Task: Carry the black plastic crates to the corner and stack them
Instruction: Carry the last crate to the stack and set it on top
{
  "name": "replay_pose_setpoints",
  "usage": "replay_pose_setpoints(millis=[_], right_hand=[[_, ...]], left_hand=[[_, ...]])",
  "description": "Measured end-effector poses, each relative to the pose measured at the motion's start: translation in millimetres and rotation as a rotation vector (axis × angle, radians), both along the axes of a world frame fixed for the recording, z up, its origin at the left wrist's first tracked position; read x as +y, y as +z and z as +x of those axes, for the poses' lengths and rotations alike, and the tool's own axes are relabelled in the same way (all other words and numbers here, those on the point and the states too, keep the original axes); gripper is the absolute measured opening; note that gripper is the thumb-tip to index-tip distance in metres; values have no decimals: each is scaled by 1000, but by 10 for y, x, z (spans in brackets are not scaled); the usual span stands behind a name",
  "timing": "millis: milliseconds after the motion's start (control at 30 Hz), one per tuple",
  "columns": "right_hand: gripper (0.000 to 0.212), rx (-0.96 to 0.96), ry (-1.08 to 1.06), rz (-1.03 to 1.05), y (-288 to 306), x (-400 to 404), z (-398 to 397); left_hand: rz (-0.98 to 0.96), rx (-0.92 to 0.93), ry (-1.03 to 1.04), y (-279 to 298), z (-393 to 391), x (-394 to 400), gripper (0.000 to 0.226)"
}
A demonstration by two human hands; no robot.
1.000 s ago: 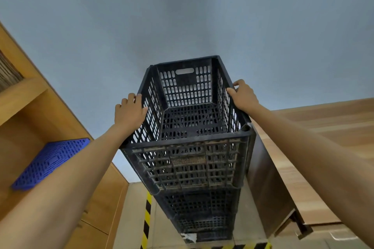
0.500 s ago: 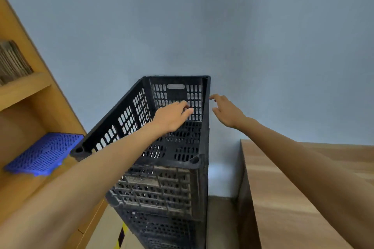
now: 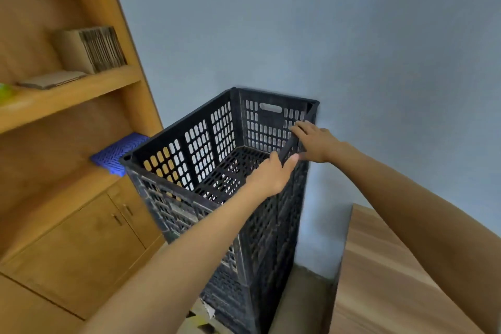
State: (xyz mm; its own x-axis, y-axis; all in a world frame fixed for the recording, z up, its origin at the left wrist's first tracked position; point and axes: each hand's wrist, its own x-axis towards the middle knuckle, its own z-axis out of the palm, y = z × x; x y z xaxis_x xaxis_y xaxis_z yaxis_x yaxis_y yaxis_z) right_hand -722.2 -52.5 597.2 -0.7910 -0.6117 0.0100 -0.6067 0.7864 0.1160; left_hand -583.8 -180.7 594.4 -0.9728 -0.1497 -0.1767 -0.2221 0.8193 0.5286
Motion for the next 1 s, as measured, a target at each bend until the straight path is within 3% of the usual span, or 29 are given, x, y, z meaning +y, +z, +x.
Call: replay_pose_setpoints(millis=[100,467,800,1000], right_hand=[[90,-13,-29,-52,-148,5,20],[100,-14,-82,-2,-130,-43,88],[81,61,177,329,336,26,-186],[79,7,338,291,367,66,-504]], left_hand=[[-156,107,115,-99,108,98,77],[-401,191,108,-96,179,161,71],[-494,121,140,-53,154,206,61],[-540,151,176,-98,110,191,59]])
